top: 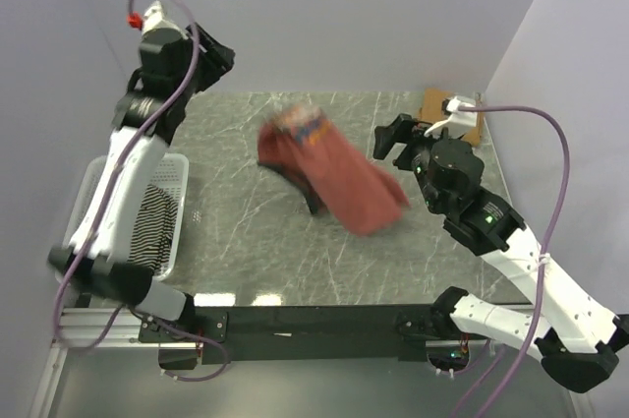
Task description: Fold and stack the tank tops
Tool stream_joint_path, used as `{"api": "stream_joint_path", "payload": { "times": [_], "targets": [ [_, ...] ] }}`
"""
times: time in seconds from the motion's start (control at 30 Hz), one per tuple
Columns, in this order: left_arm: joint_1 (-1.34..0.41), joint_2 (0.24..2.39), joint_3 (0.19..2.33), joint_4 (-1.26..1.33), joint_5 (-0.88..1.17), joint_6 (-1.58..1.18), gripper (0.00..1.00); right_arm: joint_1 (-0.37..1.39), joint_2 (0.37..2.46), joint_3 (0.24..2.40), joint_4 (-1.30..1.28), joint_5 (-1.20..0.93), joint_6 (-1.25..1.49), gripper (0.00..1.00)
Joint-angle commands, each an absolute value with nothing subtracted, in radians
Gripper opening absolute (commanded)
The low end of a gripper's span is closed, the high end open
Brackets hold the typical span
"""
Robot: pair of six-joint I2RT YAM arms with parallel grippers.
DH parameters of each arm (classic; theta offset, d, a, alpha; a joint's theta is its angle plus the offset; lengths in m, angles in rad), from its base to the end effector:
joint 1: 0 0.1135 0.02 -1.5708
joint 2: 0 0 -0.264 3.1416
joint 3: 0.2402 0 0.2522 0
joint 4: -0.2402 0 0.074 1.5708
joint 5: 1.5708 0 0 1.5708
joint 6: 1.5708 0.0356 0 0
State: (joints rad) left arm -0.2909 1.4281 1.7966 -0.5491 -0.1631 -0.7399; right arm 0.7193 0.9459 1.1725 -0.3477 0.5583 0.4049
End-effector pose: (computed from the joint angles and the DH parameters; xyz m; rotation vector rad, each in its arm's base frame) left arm 0.2859 -0.0796 0.4994 -0.5158 1.7127 -0.6066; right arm 0.1585 0.1138 0.4285 0.1540 1.6802 0.3753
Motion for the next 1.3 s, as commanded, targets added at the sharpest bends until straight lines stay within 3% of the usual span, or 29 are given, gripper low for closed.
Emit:
{"api": "stream_joint_path", "payload": {
  "times": [0.0,0.1,0.2,0.43,0.6,0.8,1.0,1.1,1.13,1.2,1.27],
  "targets": [
    [-0.224,1.599,1.779,-0.459,0.007,-0.755,0.68,0.712,0.974,1.083,-0.385,0.594,0.432,0.97],
    [-0.242,1.69,1.832,-0.486,0.077,-0.759,0.7,0.706,0.974,0.999,-0.393,0.554,0.472,0.99],
    [-0.343,1.585,1.677,-0.468,0.003,-0.768,0.67,0.704,0.991,0.898,-0.396,0.511,0.503,1.0],
    [-0.629,1.31,1.092,-0.428,-0.127,-0.974,0.52,0.632,0.993,0.694,-0.454,0.482,0.678,0.99],
    [-0.752,1.302,0.847,-0.357,-0.138,-1.097,0.57,0.496,0.956,0.551,-0.425,0.335,0.73,0.97],
    [-0.762,1.44,0.854,-0.279,-0.159,-1.075,0.75,0.489,0.96,0.491,-0.417,0.319,0.804,0.95],
    [-0.716,1.649,0.962,-0.266,-0.209,-1.061,0.73,0.483,0.979,0.44,-0.385,0.308,0.847,0.93],
    [-0.663,1.738,1.038,-0.256,-0.204,-1.054,0.53,0.483,0.995,0.445,-0.371,0.288,0.851,0.85],
    [-0.649,1.756,1.064,-0.282,-0.218,-1.051,0.35,0.483,0.999,0.445,-0.365,0.284,0.851,0.79],
    [-0.598,1.798,1.141,-0.308,-0.239,-1.032,0.18,0.48,1.018,0.448,-0.342,0.261,0.847,0.7],
    [-0.537,1.821,1.19,-0.336,-0.255,-1.014,0.05,0.482,1.038,0.457,-0.307,0.226,0.838,0.5]
  ]
}}
